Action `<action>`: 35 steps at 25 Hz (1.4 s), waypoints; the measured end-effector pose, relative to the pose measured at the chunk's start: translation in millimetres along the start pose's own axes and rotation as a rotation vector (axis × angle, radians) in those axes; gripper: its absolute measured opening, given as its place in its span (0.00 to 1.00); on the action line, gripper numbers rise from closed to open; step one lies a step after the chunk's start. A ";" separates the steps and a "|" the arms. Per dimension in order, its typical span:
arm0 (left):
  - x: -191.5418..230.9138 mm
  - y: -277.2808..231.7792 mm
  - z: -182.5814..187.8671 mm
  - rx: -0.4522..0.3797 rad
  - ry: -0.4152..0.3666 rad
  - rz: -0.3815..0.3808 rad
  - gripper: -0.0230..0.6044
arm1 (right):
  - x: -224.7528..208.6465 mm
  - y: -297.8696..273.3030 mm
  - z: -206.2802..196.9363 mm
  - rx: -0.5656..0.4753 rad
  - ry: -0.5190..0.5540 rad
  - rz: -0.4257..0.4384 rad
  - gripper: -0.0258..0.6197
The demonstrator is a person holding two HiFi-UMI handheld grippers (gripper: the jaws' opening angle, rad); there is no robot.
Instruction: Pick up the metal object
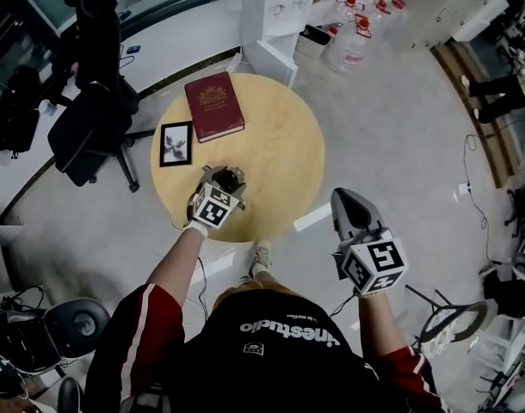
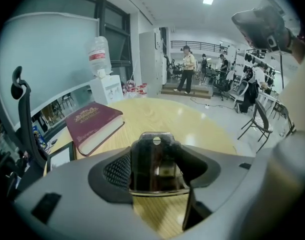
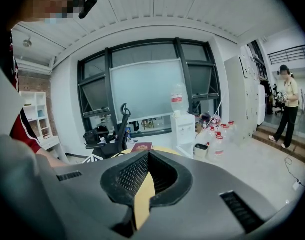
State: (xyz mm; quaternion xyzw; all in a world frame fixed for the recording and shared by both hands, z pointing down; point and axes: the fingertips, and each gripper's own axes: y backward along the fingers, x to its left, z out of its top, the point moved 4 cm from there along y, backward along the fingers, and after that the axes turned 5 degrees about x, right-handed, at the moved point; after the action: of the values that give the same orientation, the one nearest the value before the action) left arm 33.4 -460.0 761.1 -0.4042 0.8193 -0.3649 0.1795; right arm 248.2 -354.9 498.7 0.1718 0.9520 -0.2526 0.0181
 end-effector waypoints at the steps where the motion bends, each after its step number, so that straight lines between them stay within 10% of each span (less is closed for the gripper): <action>1: -3.3 6.6 1.6 -0.007 -0.007 0.000 0.51 | 2.7 2.8 -0.2 -0.001 -0.002 -0.001 0.09; 35: -53.4 286.8 28.1 -0.427 0.110 0.093 0.51 | 154.0 90.7 19.7 -0.129 0.073 0.049 0.09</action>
State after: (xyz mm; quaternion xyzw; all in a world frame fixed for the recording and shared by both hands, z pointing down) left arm -69.9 -313.7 529.1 -0.3745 0.9042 -0.1960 0.0615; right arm 132.9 -241.8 419.7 0.2027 0.9618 -0.1839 0.0004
